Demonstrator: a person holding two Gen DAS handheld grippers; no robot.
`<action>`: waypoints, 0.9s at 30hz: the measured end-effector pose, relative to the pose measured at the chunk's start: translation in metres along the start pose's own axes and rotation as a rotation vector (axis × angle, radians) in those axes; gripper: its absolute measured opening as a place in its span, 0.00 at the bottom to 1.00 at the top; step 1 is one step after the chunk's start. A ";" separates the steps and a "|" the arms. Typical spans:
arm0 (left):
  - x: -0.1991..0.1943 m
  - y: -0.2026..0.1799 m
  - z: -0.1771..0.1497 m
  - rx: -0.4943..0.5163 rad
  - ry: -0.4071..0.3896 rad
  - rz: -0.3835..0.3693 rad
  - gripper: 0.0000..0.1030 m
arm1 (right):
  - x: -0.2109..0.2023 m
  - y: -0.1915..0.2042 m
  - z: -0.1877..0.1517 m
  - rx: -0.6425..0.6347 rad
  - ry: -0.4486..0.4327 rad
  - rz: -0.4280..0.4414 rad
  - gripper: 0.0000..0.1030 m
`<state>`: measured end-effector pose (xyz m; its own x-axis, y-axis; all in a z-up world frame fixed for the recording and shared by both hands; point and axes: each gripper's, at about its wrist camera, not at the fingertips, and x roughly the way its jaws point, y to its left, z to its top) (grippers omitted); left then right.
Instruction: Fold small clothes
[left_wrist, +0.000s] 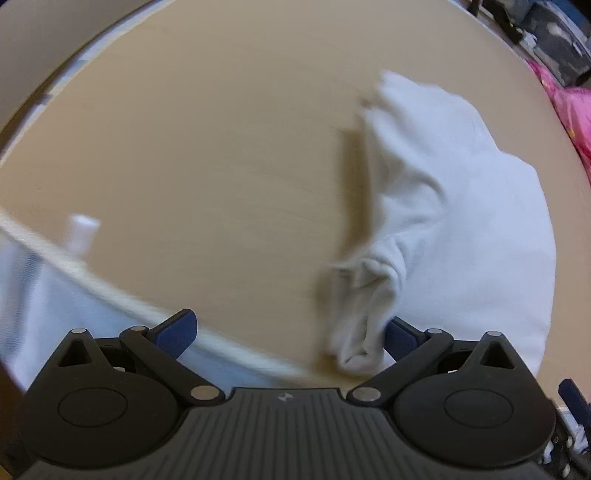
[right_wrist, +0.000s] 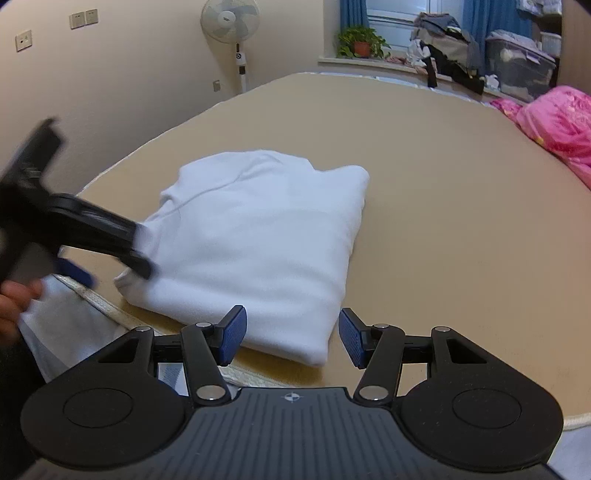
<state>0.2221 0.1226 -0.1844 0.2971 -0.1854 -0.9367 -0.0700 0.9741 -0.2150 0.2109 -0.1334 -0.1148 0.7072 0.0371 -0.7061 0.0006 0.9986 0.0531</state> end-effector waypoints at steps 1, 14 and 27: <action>-0.004 0.011 -0.001 -0.036 0.007 0.008 1.00 | 0.001 -0.001 0.000 0.009 0.002 0.006 0.56; -0.114 -0.020 -0.086 -0.054 -0.111 0.125 0.99 | -0.088 -0.005 0.006 0.096 -0.113 0.100 0.86; -0.152 -0.079 -0.161 0.124 -0.181 0.242 0.99 | -0.148 -0.010 -0.022 0.109 -0.124 0.002 0.92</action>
<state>0.0291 0.0535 -0.0694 0.4509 0.0685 -0.8899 -0.0462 0.9975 0.0534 0.0908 -0.1484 -0.0263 0.7894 0.0276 -0.6132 0.0708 0.9882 0.1356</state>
